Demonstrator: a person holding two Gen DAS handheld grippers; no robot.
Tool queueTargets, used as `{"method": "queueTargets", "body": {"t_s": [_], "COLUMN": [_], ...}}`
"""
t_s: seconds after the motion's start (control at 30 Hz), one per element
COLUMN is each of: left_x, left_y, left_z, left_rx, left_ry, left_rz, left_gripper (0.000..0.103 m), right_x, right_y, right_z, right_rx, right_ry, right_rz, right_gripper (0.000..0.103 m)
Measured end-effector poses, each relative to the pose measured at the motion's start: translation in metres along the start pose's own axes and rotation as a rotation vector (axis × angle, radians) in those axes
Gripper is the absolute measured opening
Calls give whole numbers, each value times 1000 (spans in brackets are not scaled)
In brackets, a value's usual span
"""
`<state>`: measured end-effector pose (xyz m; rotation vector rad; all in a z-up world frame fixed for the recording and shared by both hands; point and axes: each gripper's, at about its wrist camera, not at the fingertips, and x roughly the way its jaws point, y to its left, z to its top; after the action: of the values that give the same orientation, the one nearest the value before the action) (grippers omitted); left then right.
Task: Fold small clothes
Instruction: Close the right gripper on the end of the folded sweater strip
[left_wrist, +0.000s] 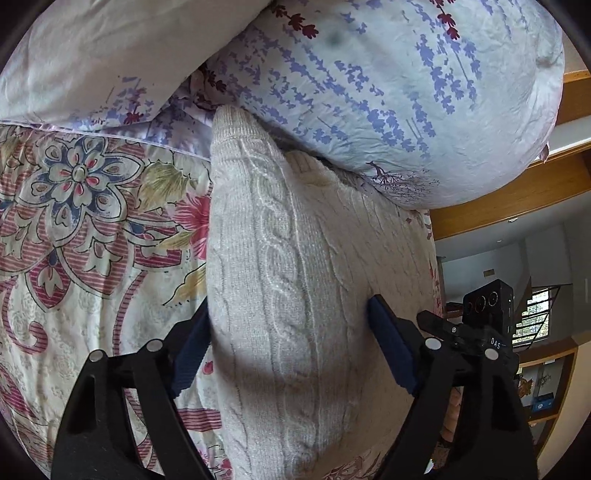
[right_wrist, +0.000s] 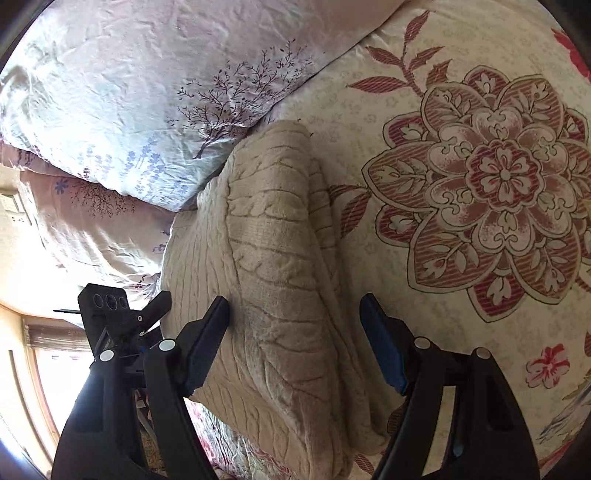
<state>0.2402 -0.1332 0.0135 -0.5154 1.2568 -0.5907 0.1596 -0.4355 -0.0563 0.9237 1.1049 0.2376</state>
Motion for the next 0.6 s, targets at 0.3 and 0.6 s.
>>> {"method": "queueTargets", "body": {"t_s": [0.3, 0.6], "left_x": [4, 20], "left_y": [-48, -66], "left_z": [-6, -6], "left_rx": [231, 282], "left_ry": [-68, -57], "left_rz": [298, 368], "left_gripper": [89, 89], "right_x": [-1, 6], "right_y": [-5, -6], "right_z": [-3, 0], "right_rx": [12, 16], "right_ry": [0, 6], "right_rz": [54, 121], "right_gripper": [76, 77]}}
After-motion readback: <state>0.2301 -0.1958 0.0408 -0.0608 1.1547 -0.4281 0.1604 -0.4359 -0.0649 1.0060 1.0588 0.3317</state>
